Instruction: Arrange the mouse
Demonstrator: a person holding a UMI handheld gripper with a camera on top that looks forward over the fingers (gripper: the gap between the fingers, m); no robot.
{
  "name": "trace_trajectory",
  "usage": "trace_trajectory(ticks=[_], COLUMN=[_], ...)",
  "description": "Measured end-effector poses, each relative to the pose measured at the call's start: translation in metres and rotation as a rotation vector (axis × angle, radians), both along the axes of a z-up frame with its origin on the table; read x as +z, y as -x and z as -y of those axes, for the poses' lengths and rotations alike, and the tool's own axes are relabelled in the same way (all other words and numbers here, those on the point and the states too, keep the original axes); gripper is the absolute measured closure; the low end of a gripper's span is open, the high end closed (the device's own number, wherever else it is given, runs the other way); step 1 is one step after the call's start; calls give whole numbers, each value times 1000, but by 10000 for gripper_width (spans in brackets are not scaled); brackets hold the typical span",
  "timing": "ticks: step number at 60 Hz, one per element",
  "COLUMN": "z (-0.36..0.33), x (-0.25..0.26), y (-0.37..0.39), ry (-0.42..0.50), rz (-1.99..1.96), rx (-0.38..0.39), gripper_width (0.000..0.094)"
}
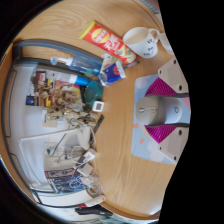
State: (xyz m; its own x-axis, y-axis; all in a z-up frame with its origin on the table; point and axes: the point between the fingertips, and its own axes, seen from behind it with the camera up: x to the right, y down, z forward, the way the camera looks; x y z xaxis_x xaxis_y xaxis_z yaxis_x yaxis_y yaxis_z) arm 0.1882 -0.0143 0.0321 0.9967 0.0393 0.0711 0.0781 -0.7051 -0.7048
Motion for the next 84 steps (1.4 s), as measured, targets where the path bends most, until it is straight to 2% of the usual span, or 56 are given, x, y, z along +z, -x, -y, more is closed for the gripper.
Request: trace_trajectory(ticks=[8, 10, 19, 29, 33, 36, 48, 58, 64, 74, 84], z=[16, 11, 14, 12, 16, 19, 23, 24, 28, 41, 51], x=[-46, -44, -45, -46, -45, -39, 46, 154, 202, 245, 251], y=[0, 0, 1, -1, -4, -2, 7, -6, -19, -28, -23], ry=[73, 35, 42, 63, 96, 112, 60, -77, -142, -192, -191], rz=[-8, -18, -42, -51, -49, -45, -84, -86, -75, -71, -66], rx=[0, -10, -19, -8, -15, 0, 34, 23, 2, -8, 23], gripper_width=[593, 598, 595, 442, 335, 293, 294, 292, 296, 300, 301])
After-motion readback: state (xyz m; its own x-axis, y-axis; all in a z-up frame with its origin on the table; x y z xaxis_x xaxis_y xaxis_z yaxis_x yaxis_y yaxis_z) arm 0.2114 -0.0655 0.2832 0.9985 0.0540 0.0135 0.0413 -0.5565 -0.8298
